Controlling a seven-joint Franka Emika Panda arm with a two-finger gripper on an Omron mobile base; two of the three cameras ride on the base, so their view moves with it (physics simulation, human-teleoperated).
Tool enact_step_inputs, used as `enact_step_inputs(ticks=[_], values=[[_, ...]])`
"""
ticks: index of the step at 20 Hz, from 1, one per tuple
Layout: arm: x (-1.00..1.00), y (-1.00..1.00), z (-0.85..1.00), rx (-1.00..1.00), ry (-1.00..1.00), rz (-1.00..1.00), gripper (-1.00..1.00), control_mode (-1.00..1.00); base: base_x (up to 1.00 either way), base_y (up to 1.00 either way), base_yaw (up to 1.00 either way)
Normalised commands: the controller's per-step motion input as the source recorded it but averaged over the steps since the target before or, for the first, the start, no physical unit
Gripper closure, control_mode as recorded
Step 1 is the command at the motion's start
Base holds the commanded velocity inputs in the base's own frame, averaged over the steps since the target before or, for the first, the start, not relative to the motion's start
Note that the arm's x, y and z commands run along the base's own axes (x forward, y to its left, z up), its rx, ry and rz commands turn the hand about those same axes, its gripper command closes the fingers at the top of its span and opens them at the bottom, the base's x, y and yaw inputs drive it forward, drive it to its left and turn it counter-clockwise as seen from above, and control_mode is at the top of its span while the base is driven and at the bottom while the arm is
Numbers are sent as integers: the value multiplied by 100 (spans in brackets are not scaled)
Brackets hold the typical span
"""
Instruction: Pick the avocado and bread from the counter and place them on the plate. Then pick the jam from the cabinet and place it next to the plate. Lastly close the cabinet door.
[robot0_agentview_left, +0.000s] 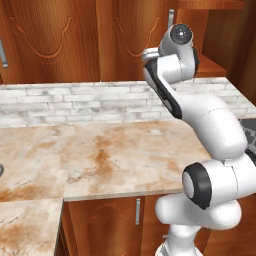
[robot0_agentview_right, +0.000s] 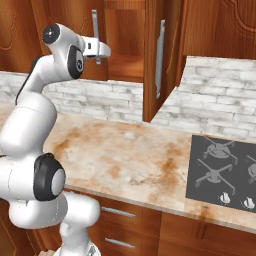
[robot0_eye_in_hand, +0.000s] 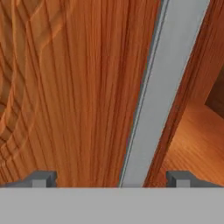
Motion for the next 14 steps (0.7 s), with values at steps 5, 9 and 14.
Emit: enact_step_inputs(ticks=[5,9,14], values=[[-55,0,1,6,-13,9,-100,-100,0,0,0],[-75,0,0,2,-14,5,-100,-100,0,0,0],[-69,0,3,5,-11,1,-100,-100,0,0,0]])
